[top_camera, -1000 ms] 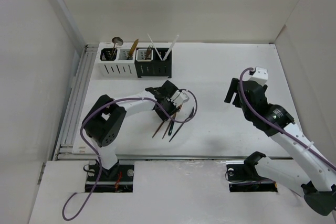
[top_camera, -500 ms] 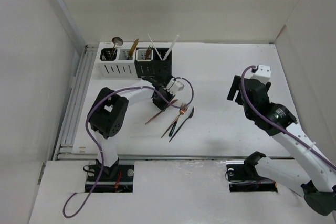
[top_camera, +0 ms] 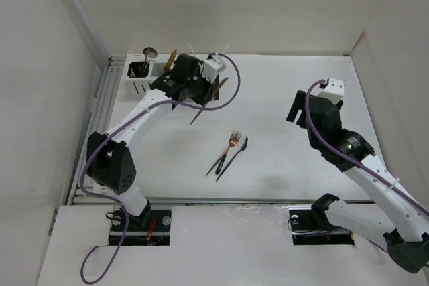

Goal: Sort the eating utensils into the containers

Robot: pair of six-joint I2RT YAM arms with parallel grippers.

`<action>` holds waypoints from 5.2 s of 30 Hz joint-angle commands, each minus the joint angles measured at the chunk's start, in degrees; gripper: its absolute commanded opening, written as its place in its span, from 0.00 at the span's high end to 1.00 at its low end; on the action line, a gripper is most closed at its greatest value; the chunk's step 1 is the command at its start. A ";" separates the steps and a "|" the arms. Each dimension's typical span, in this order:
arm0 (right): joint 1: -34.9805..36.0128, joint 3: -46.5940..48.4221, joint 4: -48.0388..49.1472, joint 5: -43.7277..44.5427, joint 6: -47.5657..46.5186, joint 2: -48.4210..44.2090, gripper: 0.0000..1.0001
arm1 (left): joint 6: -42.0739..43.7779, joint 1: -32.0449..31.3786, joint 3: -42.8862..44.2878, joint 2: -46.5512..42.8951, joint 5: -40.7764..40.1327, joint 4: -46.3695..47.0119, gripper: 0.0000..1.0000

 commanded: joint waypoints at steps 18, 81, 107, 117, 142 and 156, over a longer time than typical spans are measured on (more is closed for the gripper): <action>-6.09 13.27 19.64 -6.47 1.09 28.36 0.13 | 5.56 24.23 5.63 7.38 7.55 51.26 1.00; -11.63 -4.14 0.05 -13.77 2.23 -7.49 0.12 | 15.05 -13.91 -28.19 -1.14 2.90 11.02 0.63; -11.63 -3.09 -3.56 -9.11 2.76 -9.60 0.12 | 14.70 -14.00 -23.37 -1.23 4.12 8.64 0.56; -11.63 -2.56 -4.70 -7.44 1.01 -9.60 0.12 | 16.02 -17.08 -25.30 2.10 -0.17 9.52 0.54; -11.63 -1.51 -4.17 -4.72 -1.37 -9.08 0.12 | 15.05 -16.21 -19.15 17.14 -10.02 0.73 0.79; -11.63 -2.03 1.36 -4.80 -2.42 -6.89 0.12 | 11.53 -8.30 -1.94 11.62 -1.77 -5.06 1.00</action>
